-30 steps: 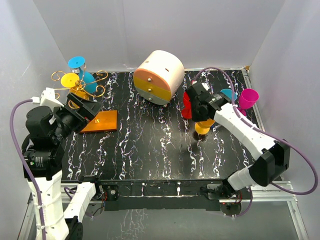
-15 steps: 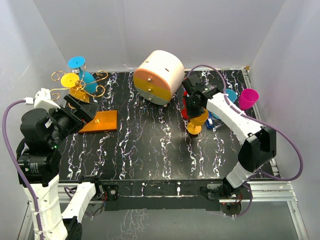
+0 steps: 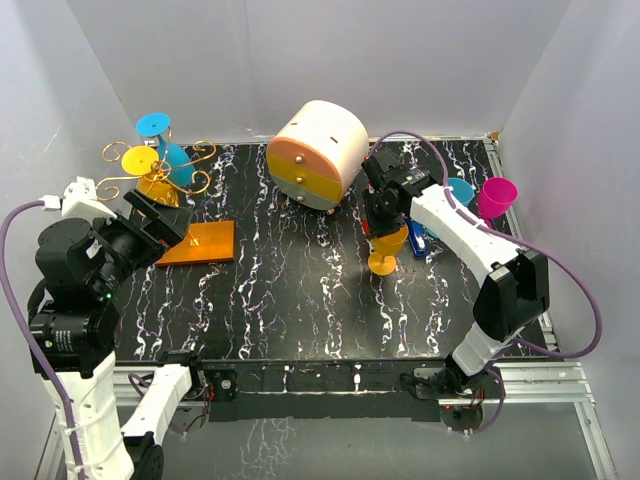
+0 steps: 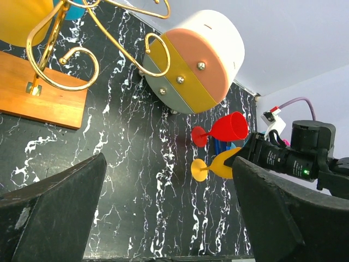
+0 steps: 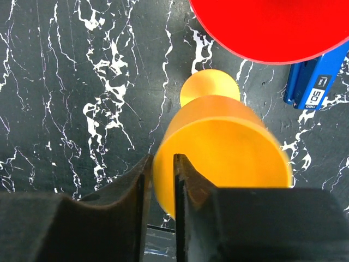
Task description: Take the wine glass off the wine glass rack
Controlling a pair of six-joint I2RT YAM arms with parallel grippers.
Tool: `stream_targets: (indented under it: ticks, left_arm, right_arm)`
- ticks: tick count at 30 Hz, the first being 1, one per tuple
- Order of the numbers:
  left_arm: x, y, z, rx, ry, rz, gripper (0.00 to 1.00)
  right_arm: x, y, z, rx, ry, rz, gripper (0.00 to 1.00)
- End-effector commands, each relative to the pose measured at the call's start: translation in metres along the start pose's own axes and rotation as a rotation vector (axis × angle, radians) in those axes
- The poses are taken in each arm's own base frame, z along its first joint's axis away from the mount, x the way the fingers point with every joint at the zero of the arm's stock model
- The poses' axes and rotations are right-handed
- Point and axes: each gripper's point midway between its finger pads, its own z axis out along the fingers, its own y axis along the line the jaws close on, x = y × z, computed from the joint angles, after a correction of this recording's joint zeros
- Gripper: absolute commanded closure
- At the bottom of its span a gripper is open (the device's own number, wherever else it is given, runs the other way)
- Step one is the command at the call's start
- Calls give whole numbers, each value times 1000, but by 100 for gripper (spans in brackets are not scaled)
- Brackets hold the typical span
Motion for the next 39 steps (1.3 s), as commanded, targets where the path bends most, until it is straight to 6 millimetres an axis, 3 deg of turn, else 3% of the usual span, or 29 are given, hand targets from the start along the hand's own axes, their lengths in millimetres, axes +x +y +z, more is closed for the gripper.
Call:
stream_targets:
  ticks: [1, 5, 10, 13, 18, 21, 27, 33, 39]
  left_arm:
    - [-10, 1, -2, -30, -22, 34, 1]
    - [-26, 3, -5, -77, -62, 74, 1]
    - [-51, 5, -3, -137, -111, 132, 1]
    - [-60, 8, 13, -173, -99, 176, 1]
    - [-84, 7, 43, -220, -95, 244, 1]
    - [-98, 2, 65, -226, -79, 297, 1]
    - [-113, 16, 103, -305, -54, 385, 6]
    - [-134, 30, 114, -370, -78, 420, 10]
    - [-143, 58, 121, -378, -69, 368, 9]
  right_arm:
    - [-23, 8, -7, -35, -75, -18, 76]
    - [-33, 14, -24, -72, -125, -33, 63]
    - [-46, 31, -69, -195, -249, -63, 43]
    - [-48, 37, -95, -260, -328, -79, 38]
    - [-32, 52, -127, -409, -396, -111, 35]
    - [-14, 61, -130, -491, -376, -112, 35]
    - [6, 76, -138, -559, -363, -158, 35]
    - [21, 93, -147, -559, -375, -242, 32]
    - [33, 104, -150, -576, -373, -298, 32]
